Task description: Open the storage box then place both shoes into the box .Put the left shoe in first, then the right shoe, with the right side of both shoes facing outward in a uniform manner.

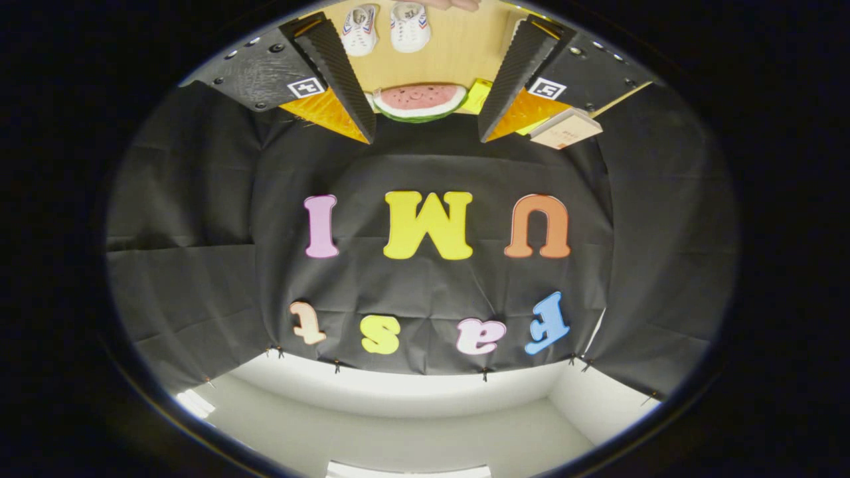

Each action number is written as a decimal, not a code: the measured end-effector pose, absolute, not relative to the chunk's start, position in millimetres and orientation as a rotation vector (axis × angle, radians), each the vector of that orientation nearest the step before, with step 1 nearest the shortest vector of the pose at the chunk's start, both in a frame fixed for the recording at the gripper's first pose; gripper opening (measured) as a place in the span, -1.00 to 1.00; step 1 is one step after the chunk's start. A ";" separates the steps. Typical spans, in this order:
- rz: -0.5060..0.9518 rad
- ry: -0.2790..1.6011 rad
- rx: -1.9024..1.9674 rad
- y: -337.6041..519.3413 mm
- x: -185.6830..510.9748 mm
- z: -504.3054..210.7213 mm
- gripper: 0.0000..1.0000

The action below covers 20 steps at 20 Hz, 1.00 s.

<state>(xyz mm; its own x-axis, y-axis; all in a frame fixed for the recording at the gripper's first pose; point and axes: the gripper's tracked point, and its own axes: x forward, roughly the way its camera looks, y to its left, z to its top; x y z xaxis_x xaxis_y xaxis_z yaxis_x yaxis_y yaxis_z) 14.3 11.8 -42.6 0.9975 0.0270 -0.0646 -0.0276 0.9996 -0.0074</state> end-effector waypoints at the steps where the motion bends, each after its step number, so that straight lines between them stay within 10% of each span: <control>1: 0.040 0.077 -0.005 13.8 17.1 -49.5 0.89; 20: 0.676 0.954 0.406 98.6 99.2 -260.3 0.90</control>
<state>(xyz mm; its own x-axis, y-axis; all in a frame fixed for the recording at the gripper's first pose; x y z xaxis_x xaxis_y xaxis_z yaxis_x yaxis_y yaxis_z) 99.2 98.6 -260.3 0.3994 0.6865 -0.6076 -0.3465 0.7266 0.5933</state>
